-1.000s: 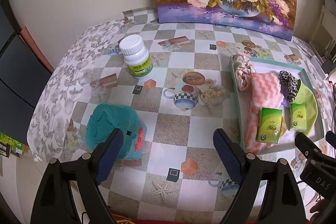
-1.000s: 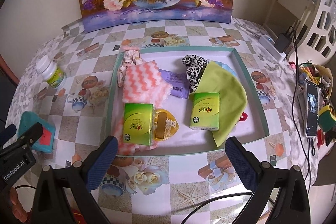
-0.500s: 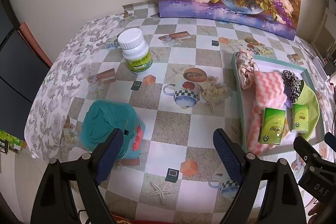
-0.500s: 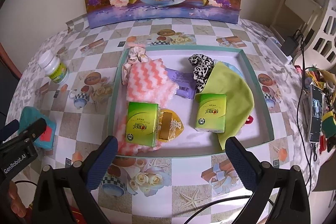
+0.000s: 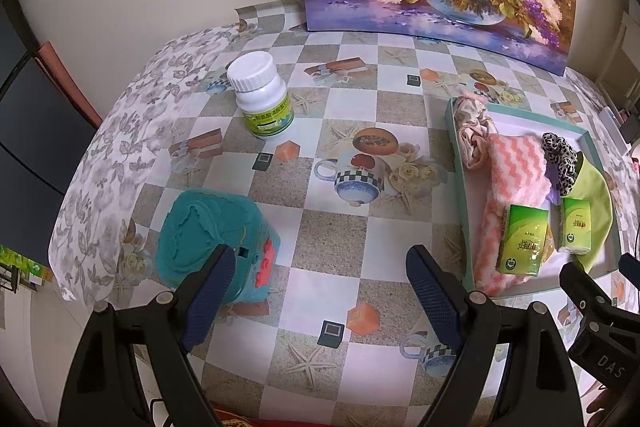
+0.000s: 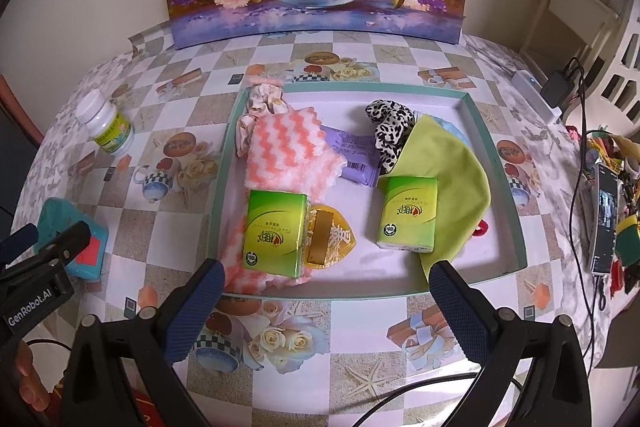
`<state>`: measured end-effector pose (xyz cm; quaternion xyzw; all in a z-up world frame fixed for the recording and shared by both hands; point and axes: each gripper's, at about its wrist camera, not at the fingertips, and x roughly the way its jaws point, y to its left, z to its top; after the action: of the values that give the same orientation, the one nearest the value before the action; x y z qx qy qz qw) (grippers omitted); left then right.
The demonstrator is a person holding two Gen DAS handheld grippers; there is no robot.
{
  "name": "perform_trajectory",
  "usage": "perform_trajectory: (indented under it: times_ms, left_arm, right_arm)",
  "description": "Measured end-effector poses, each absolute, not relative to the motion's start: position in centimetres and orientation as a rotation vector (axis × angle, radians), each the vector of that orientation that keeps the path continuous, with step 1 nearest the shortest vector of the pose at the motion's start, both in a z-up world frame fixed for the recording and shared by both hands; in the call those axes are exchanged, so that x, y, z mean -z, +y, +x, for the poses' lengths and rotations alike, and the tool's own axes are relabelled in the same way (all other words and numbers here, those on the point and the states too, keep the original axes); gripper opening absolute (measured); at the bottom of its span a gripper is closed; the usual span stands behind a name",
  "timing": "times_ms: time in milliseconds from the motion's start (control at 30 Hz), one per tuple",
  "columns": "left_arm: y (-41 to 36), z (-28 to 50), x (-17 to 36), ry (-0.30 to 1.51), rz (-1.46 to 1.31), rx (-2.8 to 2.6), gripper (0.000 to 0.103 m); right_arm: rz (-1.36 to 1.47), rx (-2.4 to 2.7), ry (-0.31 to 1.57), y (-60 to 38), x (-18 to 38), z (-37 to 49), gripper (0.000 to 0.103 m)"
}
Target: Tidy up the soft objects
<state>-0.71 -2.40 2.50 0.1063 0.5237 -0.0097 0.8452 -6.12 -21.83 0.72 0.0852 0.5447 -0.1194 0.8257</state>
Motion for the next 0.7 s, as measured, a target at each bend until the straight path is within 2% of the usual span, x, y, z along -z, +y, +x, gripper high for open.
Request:
perform_trajectory:
  times_ms: [700]
  left_arm:
    - [-2.32, -0.68, -2.54, 1.103, 0.224, 0.022, 0.088]
  right_arm:
    - [0.195, 0.271, 1.154, -22.25, -0.68, -6.19, 0.103]
